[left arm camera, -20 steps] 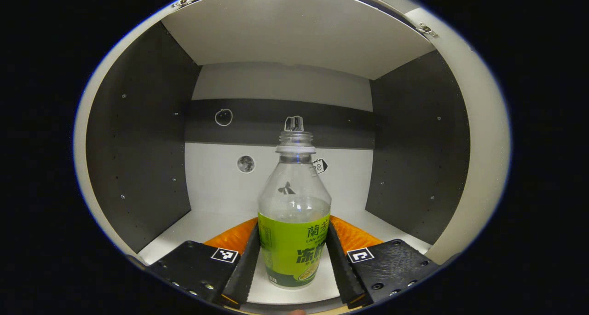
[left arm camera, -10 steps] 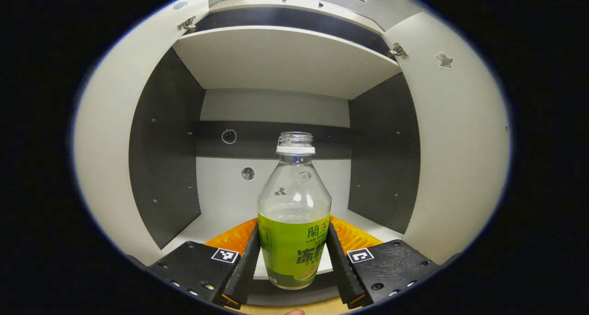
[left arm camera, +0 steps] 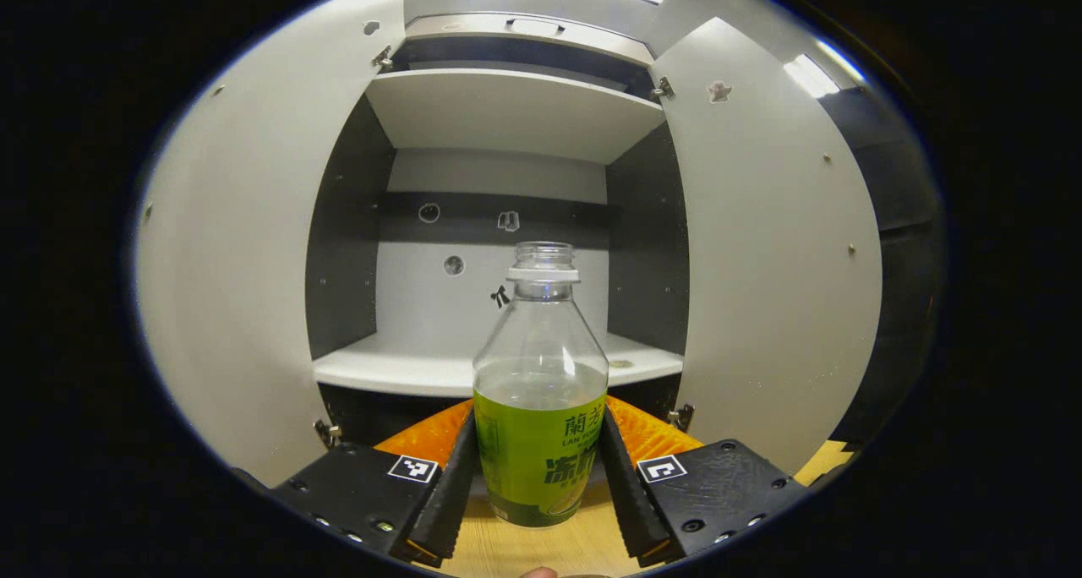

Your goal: Grasp the bottle in the cabinet with the left hand and place it on the coaster, then close the right door with the right hand and the left door with the left hand.

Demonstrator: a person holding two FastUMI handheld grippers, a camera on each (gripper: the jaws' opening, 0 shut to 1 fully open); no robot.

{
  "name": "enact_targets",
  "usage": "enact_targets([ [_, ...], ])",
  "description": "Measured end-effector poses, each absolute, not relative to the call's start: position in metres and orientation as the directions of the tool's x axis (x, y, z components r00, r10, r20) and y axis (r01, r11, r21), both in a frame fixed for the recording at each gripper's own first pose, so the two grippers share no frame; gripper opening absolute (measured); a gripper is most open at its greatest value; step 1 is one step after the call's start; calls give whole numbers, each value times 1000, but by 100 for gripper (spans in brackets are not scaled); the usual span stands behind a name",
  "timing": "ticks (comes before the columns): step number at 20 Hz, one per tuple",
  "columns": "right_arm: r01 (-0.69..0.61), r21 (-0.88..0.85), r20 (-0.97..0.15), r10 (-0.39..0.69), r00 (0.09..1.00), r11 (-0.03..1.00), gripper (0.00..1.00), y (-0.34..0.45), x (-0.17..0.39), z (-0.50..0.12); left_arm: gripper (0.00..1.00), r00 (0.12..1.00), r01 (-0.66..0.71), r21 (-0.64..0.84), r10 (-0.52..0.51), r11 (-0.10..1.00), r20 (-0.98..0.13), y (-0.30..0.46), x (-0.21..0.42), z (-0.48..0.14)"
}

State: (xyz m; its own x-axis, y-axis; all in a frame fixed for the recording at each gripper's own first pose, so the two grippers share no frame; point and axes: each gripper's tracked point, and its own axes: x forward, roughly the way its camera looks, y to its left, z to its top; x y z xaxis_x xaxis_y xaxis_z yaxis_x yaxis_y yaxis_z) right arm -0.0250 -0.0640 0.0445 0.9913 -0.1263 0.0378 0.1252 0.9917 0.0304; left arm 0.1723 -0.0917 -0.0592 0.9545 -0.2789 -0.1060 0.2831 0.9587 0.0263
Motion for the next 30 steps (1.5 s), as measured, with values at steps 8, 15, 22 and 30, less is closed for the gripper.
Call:
enact_targets([
  [8, 150, 39, 28, -152, 988, 988, 84, -94, -33, 69, 70, 961, 244, 27, -238, 969, -143, -104, 96, -176],
  [15, 170, 11, -10, -170, 985, 985, 84, -89, -31, 69, 71, 966, 211, 76, -196, 975, -171, -102, 78, -224],
  [22, 164, -21, -36, -164, 986, 986, 84, -79, -29, 61, 71, 953, 208, 44, -193, 977, -234, -101, 59, -247],
  [30, 152, 4, -29, -152, 988, 988, 84, -77, -36, 59, 97, 940, 229, 18, -217, 973, -262, -100, 50, -249],
])
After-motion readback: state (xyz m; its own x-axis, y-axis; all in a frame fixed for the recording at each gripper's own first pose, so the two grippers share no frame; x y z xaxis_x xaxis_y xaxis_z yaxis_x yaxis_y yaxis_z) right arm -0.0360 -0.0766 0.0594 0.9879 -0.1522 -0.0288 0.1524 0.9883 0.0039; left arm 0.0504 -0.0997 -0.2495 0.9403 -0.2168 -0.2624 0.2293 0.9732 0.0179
